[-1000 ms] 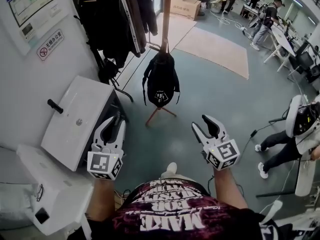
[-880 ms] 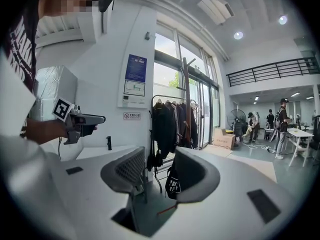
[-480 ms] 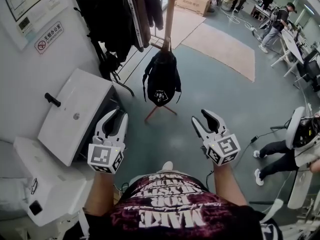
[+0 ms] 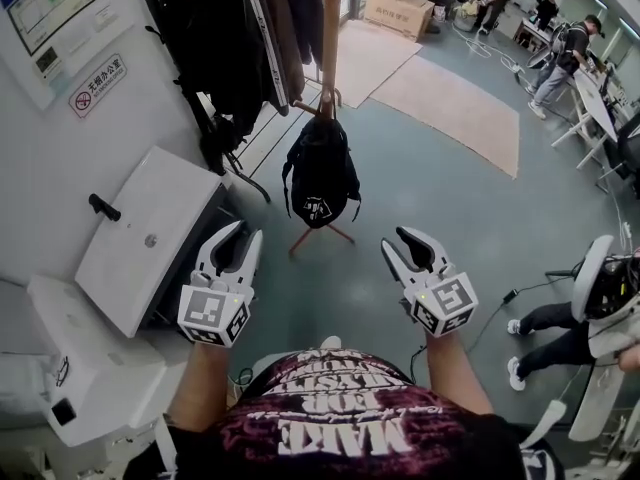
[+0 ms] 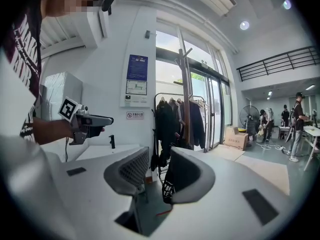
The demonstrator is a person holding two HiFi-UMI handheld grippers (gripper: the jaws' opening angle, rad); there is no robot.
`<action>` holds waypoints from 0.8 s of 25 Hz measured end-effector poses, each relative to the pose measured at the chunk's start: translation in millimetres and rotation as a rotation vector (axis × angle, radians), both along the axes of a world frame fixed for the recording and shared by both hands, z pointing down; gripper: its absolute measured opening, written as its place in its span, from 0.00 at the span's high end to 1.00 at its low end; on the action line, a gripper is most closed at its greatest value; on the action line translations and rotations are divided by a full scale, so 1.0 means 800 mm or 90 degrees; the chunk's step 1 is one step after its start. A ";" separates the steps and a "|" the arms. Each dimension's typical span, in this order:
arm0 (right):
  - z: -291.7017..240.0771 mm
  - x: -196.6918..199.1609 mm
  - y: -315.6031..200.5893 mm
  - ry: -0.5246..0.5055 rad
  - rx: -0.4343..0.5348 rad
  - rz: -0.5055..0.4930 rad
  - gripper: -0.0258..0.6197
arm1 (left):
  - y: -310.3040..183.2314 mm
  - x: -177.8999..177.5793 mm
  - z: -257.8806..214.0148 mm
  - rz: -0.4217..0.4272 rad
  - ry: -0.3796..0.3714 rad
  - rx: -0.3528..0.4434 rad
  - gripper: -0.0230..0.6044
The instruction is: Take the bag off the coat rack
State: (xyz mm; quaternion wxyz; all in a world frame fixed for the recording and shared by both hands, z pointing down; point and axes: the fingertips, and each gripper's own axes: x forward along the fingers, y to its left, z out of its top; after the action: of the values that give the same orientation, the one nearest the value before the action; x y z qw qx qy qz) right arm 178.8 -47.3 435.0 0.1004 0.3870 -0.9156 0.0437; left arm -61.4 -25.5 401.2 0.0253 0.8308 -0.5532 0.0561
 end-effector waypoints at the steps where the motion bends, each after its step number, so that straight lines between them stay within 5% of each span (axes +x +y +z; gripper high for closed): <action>1: 0.001 0.003 -0.003 -0.001 -0.001 -0.003 0.74 | -0.003 0.004 0.001 -0.001 -0.002 -0.002 0.80; 9: 0.012 0.027 -0.026 -0.010 -0.013 -0.008 0.75 | -0.016 0.032 0.012 -0.002 -0.015 -0.019 0.80; 20: 0.036 0.021 -0.036 -0.031 -0.049 0.012 0.77 | -0.048 0.018 0.030 0.007 -0.027 -0.050 0.80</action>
State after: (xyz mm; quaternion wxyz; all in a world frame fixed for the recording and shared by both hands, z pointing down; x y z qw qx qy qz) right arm 195.3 -76.4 463.9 0.0924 0.3901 -0.9118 0.0895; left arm -47.3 -64.2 425.0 0.0458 0.8309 -0.5461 0.0958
